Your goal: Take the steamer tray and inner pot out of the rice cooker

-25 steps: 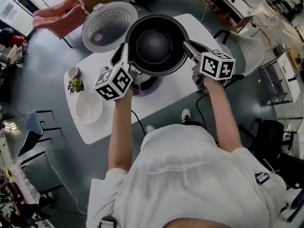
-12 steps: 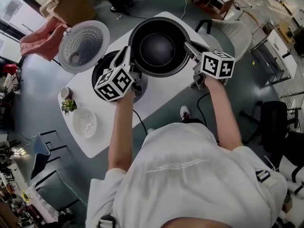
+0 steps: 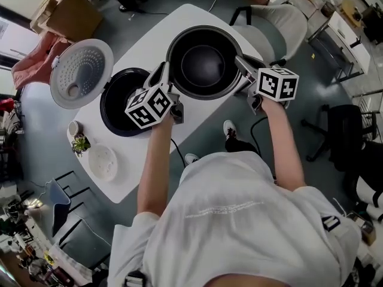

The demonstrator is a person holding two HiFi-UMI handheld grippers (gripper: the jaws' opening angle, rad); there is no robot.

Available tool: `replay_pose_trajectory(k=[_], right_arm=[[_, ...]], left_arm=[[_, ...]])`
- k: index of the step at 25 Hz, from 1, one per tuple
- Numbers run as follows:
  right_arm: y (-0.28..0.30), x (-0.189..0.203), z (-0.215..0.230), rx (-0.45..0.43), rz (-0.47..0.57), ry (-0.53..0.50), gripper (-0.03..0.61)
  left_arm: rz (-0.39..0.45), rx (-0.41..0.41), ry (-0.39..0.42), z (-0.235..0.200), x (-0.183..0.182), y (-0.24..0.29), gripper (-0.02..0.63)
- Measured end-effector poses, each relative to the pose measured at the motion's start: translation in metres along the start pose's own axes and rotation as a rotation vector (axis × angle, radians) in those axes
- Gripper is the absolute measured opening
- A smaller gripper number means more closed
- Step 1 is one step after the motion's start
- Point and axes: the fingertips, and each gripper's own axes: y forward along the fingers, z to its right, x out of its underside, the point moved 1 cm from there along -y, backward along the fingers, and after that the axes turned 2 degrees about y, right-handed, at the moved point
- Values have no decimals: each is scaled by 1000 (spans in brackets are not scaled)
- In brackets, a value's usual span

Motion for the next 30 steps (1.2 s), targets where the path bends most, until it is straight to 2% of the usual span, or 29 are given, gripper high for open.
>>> replay_pose_trajectory(k=[6, 14, 17, 21, 26, 30], right_arm=[[1, 20, 48, 59, -65, 48, 91], [31, 49, 115, 70, -196, 99, 91], [53, 57, 139, 67, -255, 87, 91], [74, 61, 155, 53, -302, 72, 91], [97, 49, 156, 21, -290, 108, 95], [112, 41, 161, 19, -272, 60, 94]], left_arm=[[-108, 2, -18, 8, 42, 32, 52], [-201, -51, -47, 0, 93, 81, 53], [-227, -72, -60, -10, 108, 101, 55], [-225, -102, -93, -20, 119, 116, 69], [-216, -138, -123, -30, 124, 125, 95], [-221, -172, -114, -36, 130, 129, 112]])
